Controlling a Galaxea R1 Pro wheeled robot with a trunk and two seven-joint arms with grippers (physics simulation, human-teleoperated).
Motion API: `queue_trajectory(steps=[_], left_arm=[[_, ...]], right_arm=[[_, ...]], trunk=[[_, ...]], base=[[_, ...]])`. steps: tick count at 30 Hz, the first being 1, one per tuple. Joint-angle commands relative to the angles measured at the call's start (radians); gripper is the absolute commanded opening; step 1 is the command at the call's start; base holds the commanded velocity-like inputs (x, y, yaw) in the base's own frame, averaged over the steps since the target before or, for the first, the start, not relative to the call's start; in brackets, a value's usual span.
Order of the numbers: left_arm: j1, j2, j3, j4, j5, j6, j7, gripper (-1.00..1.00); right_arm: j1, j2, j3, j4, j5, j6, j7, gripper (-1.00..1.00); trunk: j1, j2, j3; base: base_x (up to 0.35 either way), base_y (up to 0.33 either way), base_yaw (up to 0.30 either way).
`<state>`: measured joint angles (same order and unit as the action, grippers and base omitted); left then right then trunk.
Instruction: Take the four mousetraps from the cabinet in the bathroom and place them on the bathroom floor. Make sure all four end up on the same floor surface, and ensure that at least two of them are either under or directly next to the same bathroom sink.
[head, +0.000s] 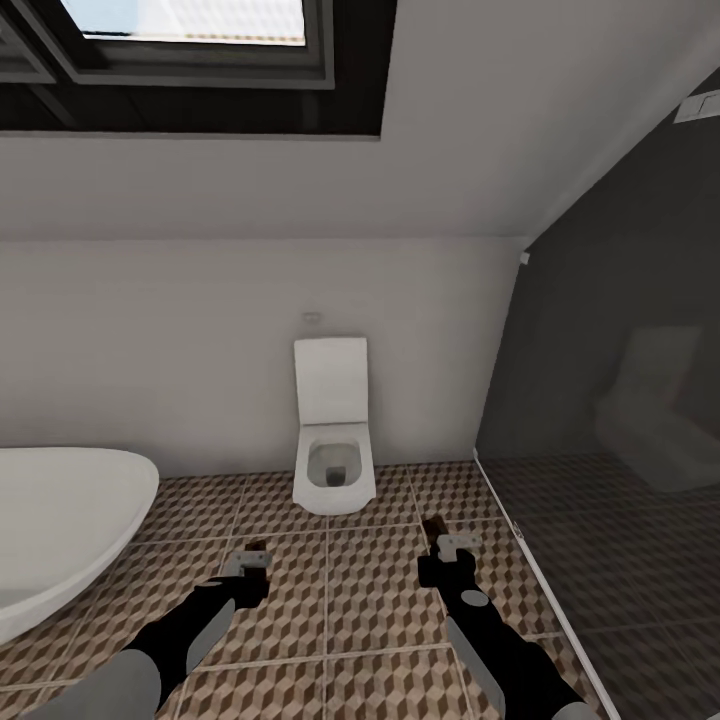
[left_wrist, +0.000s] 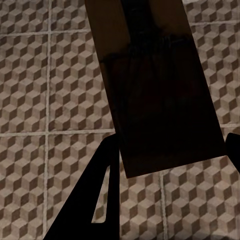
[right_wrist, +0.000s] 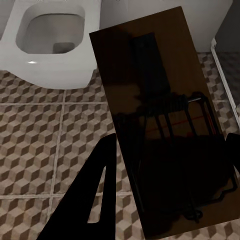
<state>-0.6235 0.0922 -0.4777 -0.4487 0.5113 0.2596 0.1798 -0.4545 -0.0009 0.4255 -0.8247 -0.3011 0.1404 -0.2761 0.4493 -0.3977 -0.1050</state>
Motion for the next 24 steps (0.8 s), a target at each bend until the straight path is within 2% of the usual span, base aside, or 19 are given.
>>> queue_trajectory(steps=[1, 8, 14, 24], left_arm=[[-0.001, 0.001, -0.008, -0.003, 0.009, 0.004, 0.009, -1.0], [-0.001, -0.001, -0.009, -0.005, 0.009, 0.005, 0.009, -1.0], [-0.001, -0.005, -0.01, -0.005, 0.009, 0.005, 0.009, -1.0], [-0.001, -0.006, -0.01, -0.005, 0.009, 0.006, 0.009, -1.0]], right_arm=[[-0.001, -0.001, 0.004, -0.002, -0.006, 0.004, -0.009, -1.0], [-0.001, 0.0, 0.005, -0.002, -0.006, 0.004, -0.009, -1.0], [-0.001, 0.0, 0.032, -0.001, 0.003, 0.004, -0.009, -1.0], [-0.001, -0.002, 0.035, -0.002, 0.003, 0.004, -0.009, -1.0]], trunk=[[0.001, -0.002, -0.002], [0.001, -0.002, -0.002], [0.001, -0.002, -0.002], [0.001, -0.002, -0.002]], base=[[0.0, 0.0, 0.0], [0.0, 0.0, 0.0], [0.0, 0.0, 0.0], [0.0, 0.0, 0.0]])
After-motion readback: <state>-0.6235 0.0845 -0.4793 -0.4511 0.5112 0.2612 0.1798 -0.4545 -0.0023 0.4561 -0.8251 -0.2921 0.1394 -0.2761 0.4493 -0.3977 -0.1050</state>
